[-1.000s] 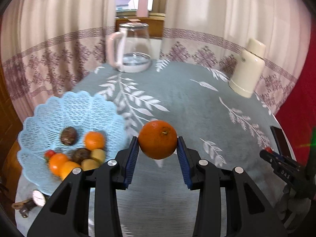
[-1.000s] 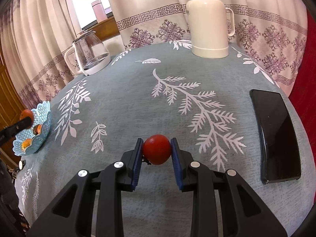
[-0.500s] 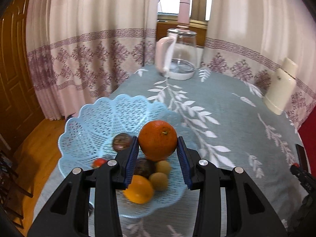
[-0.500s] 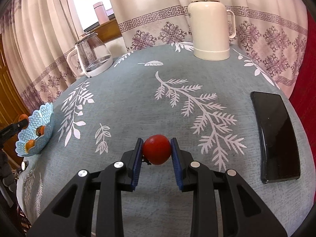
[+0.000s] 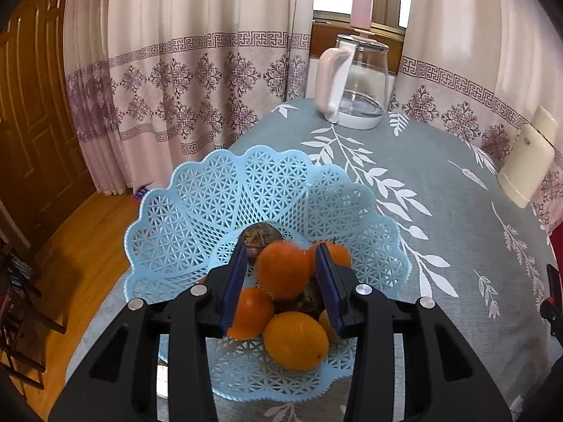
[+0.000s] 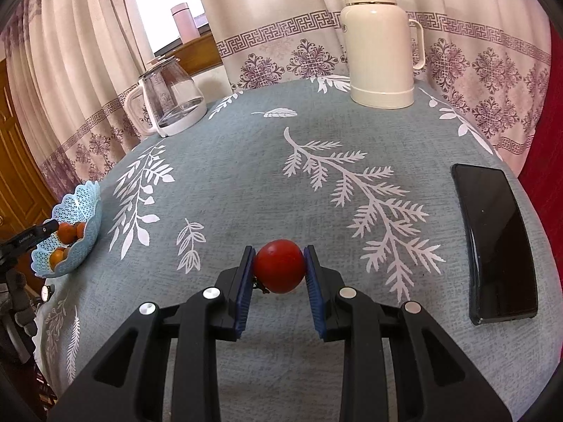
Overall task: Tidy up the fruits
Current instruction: 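Carry the red tomato into the basket and open the right tool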
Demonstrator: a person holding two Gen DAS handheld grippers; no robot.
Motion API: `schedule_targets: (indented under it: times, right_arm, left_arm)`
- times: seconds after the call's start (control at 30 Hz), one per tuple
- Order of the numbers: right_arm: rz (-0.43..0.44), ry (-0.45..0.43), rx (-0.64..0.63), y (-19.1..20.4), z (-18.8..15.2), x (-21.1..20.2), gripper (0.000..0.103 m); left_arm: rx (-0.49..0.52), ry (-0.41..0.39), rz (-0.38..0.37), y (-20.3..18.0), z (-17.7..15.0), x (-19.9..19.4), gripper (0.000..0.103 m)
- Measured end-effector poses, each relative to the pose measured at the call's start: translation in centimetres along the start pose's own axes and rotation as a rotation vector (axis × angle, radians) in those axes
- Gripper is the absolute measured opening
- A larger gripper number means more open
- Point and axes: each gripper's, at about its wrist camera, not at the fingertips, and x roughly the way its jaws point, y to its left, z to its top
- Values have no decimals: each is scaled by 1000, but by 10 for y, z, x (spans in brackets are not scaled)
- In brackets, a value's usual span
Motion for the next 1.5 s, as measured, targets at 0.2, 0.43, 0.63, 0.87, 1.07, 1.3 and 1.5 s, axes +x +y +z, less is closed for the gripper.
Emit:
schedule_targets:
  times: [0.2,0.43,0.63,0.87,1.07,1.3,1.5]
  right_arm:
    - [9,-1,-8,5,-1,-1,28]
    - [31,-3,-19,14,-2,-4,28]
    - [69,6,-24,25,-6,-7,28]
    - [117,3,-21,46,-3,-10,28]
    - [176,-5,-37,82,5,-9,28]
    - [285,16,-86,147,9,-4,28]
    - [365,31,-151,206,8,0,28]
  left_arm:
    - [-28,-47,23,13,6,-18,42]
    - [-51,-179,156,41,10,-54,85]
    - [-21,-203,216,57,7,-67,89]
    - [6,-182,212,63,3,-64,96]
    - [8,-181,194,69,2,-65,96]
    - [-16,-189,217,76,0,-57,98]
    - [-15,-196,214,81,2,-55,98]
